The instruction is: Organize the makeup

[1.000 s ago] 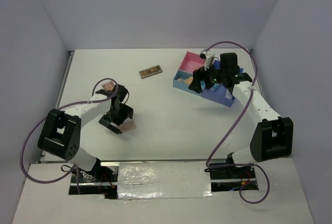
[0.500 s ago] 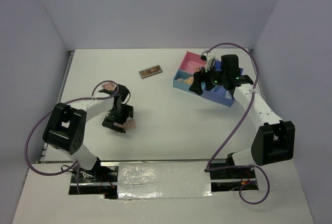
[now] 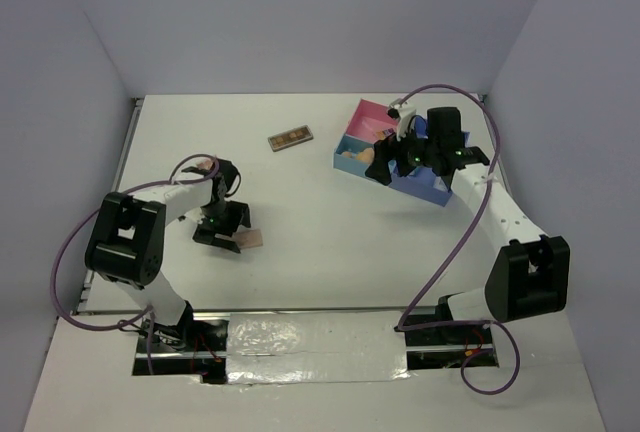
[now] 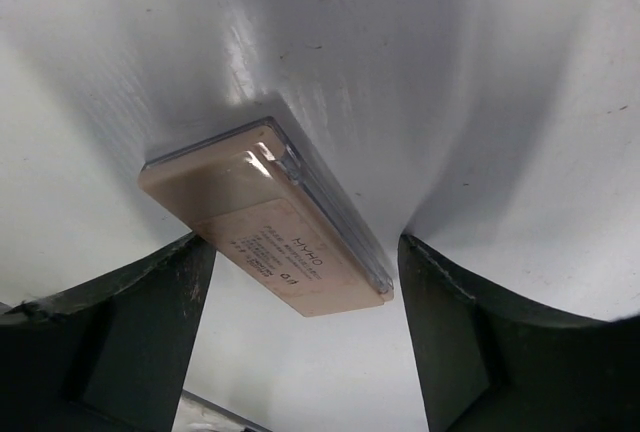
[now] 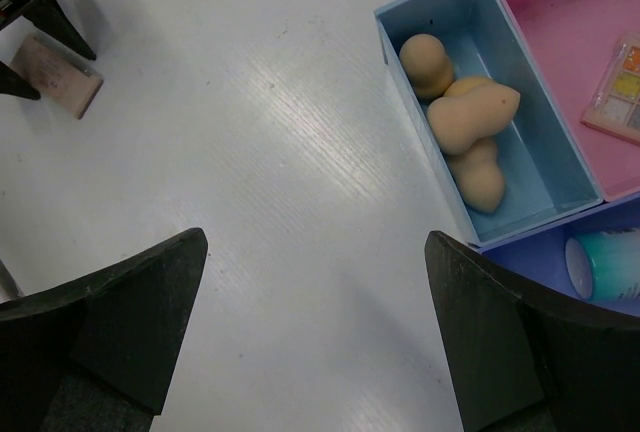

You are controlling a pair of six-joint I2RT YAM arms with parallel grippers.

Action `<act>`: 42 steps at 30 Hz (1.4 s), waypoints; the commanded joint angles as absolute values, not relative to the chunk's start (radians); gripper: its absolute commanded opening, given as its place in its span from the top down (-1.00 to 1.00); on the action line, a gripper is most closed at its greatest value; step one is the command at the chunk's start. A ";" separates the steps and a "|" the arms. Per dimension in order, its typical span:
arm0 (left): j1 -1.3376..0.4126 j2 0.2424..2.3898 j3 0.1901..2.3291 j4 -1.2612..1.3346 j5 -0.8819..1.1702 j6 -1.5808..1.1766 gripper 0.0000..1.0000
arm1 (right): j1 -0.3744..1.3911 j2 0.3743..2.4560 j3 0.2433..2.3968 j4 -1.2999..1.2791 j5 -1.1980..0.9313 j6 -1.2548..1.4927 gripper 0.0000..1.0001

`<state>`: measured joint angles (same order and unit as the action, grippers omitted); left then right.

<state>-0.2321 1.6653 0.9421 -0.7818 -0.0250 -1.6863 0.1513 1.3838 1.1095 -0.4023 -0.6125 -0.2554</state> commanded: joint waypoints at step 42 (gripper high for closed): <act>-0.383 1.589 1.049 0.254 0.392 -0.850 1.00 | 0.083 1.284 1.108 -0.359 -0.630 -0.272 -0.94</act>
<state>-0.3592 1.5448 0.9787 -0.0345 0.2192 -0.8764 0.0998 1.3487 1.1049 -0.4026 -0.6243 -0.2588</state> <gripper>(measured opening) 0.615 0.972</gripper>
